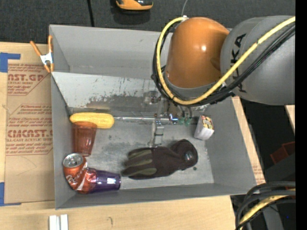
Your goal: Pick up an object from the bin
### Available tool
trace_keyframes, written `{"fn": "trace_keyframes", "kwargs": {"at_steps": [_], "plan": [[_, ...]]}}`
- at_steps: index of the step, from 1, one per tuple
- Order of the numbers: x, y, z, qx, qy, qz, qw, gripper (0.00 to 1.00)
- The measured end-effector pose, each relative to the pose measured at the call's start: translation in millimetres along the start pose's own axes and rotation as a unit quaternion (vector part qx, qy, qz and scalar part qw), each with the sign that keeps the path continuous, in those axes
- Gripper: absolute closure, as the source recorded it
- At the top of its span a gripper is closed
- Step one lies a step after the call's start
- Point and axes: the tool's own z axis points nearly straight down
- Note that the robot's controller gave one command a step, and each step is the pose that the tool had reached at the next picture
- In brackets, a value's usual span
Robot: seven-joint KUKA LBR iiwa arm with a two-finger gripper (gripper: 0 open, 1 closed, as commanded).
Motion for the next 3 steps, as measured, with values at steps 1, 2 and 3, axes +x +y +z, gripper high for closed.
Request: {"fn": "trace_keyframes", "kwargs": {"at_steps": [1, 2, 3], "plan": [[-1.4, 0, -5, -0.001, -0.004, 0.001, 1.0, 0.0], [16.9, -16, 37, 0.0, -0.0075, -0.024, 0.9997, 0.0], [34.3, -27, 102, 0.001, -0.0051, -0.126, 0.9921, 0.0]]}}
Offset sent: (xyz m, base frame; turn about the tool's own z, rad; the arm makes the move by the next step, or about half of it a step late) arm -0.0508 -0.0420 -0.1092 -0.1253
